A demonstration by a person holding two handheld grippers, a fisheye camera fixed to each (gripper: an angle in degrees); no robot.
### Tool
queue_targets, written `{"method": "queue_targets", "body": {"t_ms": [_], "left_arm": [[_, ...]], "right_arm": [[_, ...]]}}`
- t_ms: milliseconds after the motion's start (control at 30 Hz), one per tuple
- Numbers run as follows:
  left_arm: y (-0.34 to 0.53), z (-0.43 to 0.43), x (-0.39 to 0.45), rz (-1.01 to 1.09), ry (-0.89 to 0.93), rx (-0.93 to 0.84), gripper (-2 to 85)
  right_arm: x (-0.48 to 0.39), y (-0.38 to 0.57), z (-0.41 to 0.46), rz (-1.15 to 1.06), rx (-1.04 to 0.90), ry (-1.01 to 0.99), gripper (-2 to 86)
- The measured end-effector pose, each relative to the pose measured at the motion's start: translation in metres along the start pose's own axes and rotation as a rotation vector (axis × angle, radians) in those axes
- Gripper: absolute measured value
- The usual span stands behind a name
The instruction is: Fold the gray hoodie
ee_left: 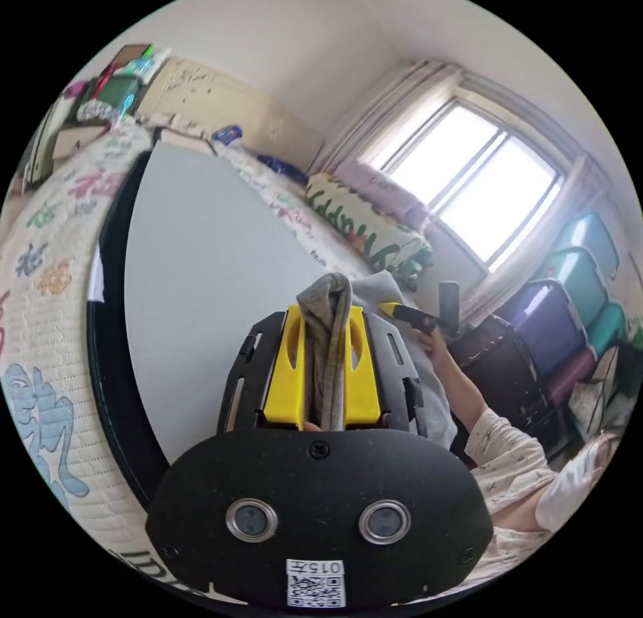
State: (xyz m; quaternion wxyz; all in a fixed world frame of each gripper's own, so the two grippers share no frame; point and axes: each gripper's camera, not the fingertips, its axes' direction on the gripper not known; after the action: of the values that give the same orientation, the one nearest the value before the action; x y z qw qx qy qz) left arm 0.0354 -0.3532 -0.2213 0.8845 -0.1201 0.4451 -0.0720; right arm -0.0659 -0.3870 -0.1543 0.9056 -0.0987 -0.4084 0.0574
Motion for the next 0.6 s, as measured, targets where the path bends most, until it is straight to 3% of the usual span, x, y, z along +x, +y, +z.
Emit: {"method": "queue_targets", "body": {"t_ms": [167,267,600], "left_arm": [[0.107,-0.157,0.155,0.313,-0.171,0.352,8.4],[0.181,-0.246,0.224,0.392,-0.217,0.479,8.4],[0.427,-0.439,0.380,0.430,-0.589,0.626,8.4]], "right_arm": [[-0.137,0.029,-0.096,-0.283,0.217,-0.174,8.9],[-0.219,0.050,-0.133,-0.415,0.298,-0.296,9.0],[-0.430,0.132,-0.103,-0.614,0.278,-0.755,8.8]]}}
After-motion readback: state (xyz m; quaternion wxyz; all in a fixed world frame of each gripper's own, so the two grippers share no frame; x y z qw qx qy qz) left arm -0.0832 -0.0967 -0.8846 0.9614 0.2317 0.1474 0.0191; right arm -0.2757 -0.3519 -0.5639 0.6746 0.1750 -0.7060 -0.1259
